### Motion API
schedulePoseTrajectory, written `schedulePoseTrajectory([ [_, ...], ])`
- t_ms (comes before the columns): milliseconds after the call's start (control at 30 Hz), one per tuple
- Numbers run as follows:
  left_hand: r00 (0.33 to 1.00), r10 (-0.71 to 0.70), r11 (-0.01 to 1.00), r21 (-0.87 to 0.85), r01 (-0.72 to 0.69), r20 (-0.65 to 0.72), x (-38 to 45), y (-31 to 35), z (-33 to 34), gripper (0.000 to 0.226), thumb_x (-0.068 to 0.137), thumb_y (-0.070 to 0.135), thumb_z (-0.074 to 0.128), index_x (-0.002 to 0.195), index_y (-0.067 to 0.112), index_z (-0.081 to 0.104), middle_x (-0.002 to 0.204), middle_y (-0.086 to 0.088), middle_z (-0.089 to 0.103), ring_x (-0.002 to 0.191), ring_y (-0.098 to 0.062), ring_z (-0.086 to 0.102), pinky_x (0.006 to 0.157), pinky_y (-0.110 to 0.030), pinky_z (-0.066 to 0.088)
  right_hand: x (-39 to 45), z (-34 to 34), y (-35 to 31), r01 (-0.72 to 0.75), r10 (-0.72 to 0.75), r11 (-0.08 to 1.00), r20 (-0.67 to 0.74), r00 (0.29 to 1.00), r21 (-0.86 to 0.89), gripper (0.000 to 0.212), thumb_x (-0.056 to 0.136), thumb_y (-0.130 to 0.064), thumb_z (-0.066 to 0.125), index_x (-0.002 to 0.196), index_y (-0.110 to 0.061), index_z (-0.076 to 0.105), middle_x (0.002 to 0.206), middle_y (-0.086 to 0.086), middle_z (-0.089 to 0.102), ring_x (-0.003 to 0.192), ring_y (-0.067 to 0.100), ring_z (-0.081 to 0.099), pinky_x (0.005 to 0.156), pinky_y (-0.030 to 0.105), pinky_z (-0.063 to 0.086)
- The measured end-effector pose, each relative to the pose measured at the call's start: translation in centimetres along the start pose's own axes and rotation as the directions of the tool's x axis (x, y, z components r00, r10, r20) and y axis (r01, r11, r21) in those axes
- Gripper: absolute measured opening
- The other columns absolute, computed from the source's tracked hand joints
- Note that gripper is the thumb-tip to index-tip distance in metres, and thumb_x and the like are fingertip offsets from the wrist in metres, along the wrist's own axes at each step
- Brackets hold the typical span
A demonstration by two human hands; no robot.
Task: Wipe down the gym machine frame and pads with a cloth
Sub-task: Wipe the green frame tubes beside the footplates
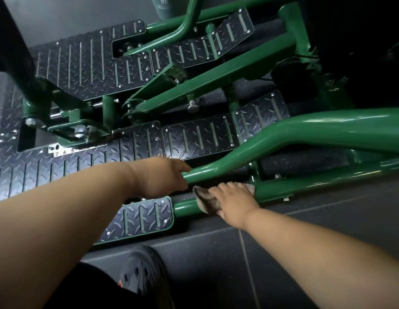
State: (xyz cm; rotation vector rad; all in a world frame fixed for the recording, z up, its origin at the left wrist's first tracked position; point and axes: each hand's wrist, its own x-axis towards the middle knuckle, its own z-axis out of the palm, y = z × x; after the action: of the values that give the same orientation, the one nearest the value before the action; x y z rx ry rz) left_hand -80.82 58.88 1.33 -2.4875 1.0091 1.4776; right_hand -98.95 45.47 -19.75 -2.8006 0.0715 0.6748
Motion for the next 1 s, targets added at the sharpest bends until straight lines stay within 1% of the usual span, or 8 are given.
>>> schedulePoseTrajectory([
  [133, 0.998, 0.005, 0.999, -0.041, -0.007, -0.067, -0.9, -0.2, 0.2, 0.037, 0.102, 0.028, 0.062, 0.138, 0.024, 0.067, 0.131, -0.002, 0.071, 0.119, -0.023, 0.066, 0.103, -0.036, 0.052, 1.3, -1.7, -1.1, -0.045, 0.038, 0.996, 0.109, 0.993, 0.071, 0.056, 0.1, -0.065, 0.041, 0.139, -0.026, 0.049, 0.133, 0.005, 0.055, 0.124, 0.031, 0.052, 0.103, 0.048, 0.039],
  [267, 0.998, -0.013, 0.999, -0.038, 0.011, -0.068, -1.2, -0.7, 0.2, 0.034, 0.102, 0.025, 0.061, 0.136, 0.02, 0.068, 0.129, -0.005, 0.072, 0.119, -0.025, 0.066, 0.102, -0.037, 0.051, 6.0, -3.5, -4.1, 0.21, -0.236, 0.97, 0.287, 0.928, 0.119, 0.054, 0.106, -0.023, 0.045, 0.158, -0.018, 0.032, 0.142, 0.009, 0.051, 0.129, 0.036, 0.053, 0.103, 0.053, 0.047],
  [400, 0.997, -0.005, 1.0, -0.01, 0.005, -0.074, -1.0, -1.1, 0.0, 0.037, 0.103, 0.025, 0.058, 0.14, 0.024, 0.065, 0.131, -0.002, 0.071, 0.12, -0.022, 0.065, 0.101, -0.033, 0.051, 9.1, -2.0, -6.5, 0.264, -0.268, 0.962, 0.446, 0.854, 0.072, 0.045, 0.102, -0.031, 0.031, 0.142, -0.017, 0.045, 0.14, 0.013, 0.051, 0.127, 0.042, 0.055, 0.098, 0.069, 0.047],
  [467, 0.998, -0.018, 1.0, -0.011, 0.017, -0.063, -0.6, -1.3, -0.2, 0.042, 0.103, 0.029, 0.059, 0.145, 0.027, 0.061, 0.132, -0.001, 0.07, 0.116, -0.021, 0.068, 0.098, -0.033, 0.054, 9.1, -1.4, -6.1, 0.179, -0.188, 0.982, 0.482, 0.856, 0.065, 0.043, 0.106, -0.033, 0.025, 0.14, -0.017, 0.045, 0.14, 0.01, 0.05, 0.128, 0.042, 0.053, 0.099, 0.073, 0.042],
  [600, 0.998, -0.061, 0.996, -0.058, 0.062, 0.033, 0.0, -1.6, -1.0, 0.06, 0.095, 0.044, 0.058, 0.153, 0.035, 0.046, 0.128, -0.001, 0.071, 0.092, -0.023, 0.076, 0.079, -0.041, 0.065, 8.0, -2.0, -1.6, -0.056, 0.013, 0.996, 0.519, 0.855, 0.067, 0.084, 0.088, -0.055, 0.003, 0.157, -0.021, 0.038, 0.156, 0.004, 0.047, 0.141, 0.035, 0.046, 0.114, 0.067, 0.028],
  [733, 0.999, -0.045, 0.998, -0.042, 0.046, 0.02, 0.4, -1.3, -1.4, 0.058, 0.096, 0.044, 0.058, 0.152, 0.034, 0.047, 0.128, 0.001, 0.071, 0.095, -0.018, 0.075, 0.084, -0.041, 0.063, 5.9, -1.4, -0.1, -0.135, 0.104, 0.99, 0.403, 0.909, 0.049, 0.079, 0.091, -0.061, 0.0, 0.136, -0.026, 0.054, 0.138, 0.009, 0.058, 0.125, 0.036, 0.054, 0.104, 0.059, 0.041],
  [800, 0.998, -0.047, 0.998, -0.046, 0.048, 0.029, 0.7, -1.2, -1.3, 0.052, 0.099, 0.04, 0.058, 0.15, 0.032, 0.05, 0.129, 0.001, 0.071, 0.098, -0.018, 0.074, 0.087, -0.041, 0.062, 5.0, -1.2, -2.1, -0.083, 0.07, 0.996, 0.298, 0.952, 0.031, 0.059, 0.103, -0.054, 0.015, 0.14, -0.025, 0.052, 0.138, 0.011, 0.058, 0.123, 0.036, 0.056, 0.102, 0.05, 0.043],
  [1000, 0.996, -0.076, 0.996, -0.041, 0.078, 0.038, 0.9, -1.2, -1.4, 0.081, 0.074, 0.056, 0.048, 0.153, 0.038, 0.046, 0.131, 0.005, 0.07, 0.104, -0.015, 0.072, 0.097, -0.041, 0.059, 3.6, 1.5, -5.9, 0.227, -0.228, 0.974, 0.049, 0.973, 0.014, 0.067, 0.108, -0.034, 0.045, 0.166, -0.026, 0.012, 0.169, 0.012, 0.028, 0.149, 0.041, 0.034, 0.124, 0.056, 0.022],
])
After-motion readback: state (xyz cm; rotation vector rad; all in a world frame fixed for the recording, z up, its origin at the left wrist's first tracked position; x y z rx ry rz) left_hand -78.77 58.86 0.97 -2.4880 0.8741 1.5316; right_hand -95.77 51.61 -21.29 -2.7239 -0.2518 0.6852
